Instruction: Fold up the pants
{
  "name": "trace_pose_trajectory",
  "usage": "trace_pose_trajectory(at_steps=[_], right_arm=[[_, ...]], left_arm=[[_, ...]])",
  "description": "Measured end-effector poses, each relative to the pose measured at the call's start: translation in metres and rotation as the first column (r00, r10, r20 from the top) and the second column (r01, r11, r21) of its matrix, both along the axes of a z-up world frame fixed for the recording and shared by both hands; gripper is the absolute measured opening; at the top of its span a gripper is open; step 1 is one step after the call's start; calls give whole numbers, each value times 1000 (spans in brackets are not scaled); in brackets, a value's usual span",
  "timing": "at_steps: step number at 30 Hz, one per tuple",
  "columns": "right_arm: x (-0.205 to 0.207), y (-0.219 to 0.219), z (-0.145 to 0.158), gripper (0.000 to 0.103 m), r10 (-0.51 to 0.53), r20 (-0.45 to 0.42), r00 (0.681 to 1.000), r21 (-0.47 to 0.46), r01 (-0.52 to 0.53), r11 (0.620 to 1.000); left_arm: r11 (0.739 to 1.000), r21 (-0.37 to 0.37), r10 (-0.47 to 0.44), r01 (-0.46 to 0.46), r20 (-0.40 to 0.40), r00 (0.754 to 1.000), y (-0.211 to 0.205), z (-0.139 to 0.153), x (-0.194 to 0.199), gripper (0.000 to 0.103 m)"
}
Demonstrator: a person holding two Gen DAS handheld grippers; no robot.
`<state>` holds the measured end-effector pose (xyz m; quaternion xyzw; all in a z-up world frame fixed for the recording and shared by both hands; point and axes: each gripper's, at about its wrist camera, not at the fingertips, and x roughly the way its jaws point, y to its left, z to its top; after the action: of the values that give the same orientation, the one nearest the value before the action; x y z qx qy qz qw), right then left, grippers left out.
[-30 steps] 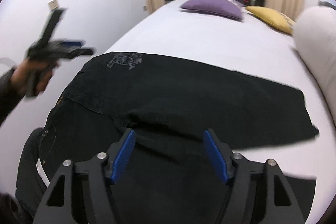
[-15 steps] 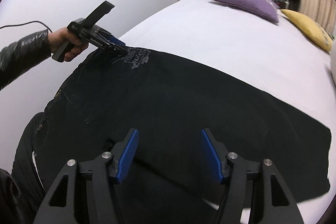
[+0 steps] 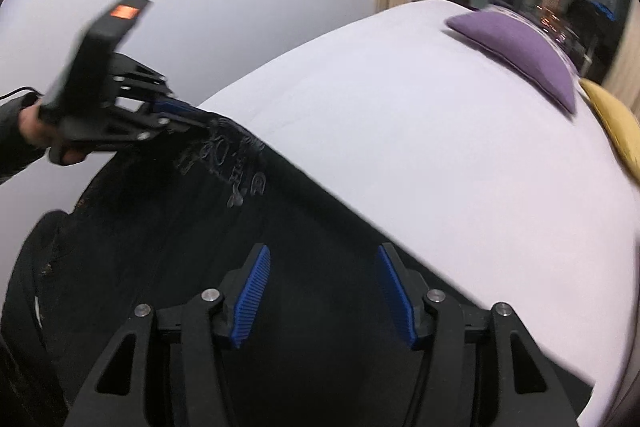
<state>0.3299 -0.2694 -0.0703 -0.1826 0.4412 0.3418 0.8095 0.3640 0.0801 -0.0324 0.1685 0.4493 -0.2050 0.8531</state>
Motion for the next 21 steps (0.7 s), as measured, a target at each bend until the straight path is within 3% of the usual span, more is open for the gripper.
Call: trace_pose_trajectory(at_steps=[9,11,14,17,21], right_arm=[[52,49,-29,49,60,-66,996,-95,-66,993],[62,53,-35,40,57,-98,994,-101,-67,993],[66,57,-39,15,56,-130,990,-92,-68,993],[61,53,-37,7,44,-139,989,-66,-54,996],[50,48,-28,5,19,-119,993,-16,-21,1000]], left_arm=[[999,-37,-10,13,80,997,-10,14,-25,12],[999,-53,-5,9,81,997,-13,14,-30,12],[998,-67,0,6,90,996,-18,14,-51,11],[997,-75,10,-3,100,995,-20,16,-54,11],[996,-89,29,-21,99,995,-17,19,-62,11]])
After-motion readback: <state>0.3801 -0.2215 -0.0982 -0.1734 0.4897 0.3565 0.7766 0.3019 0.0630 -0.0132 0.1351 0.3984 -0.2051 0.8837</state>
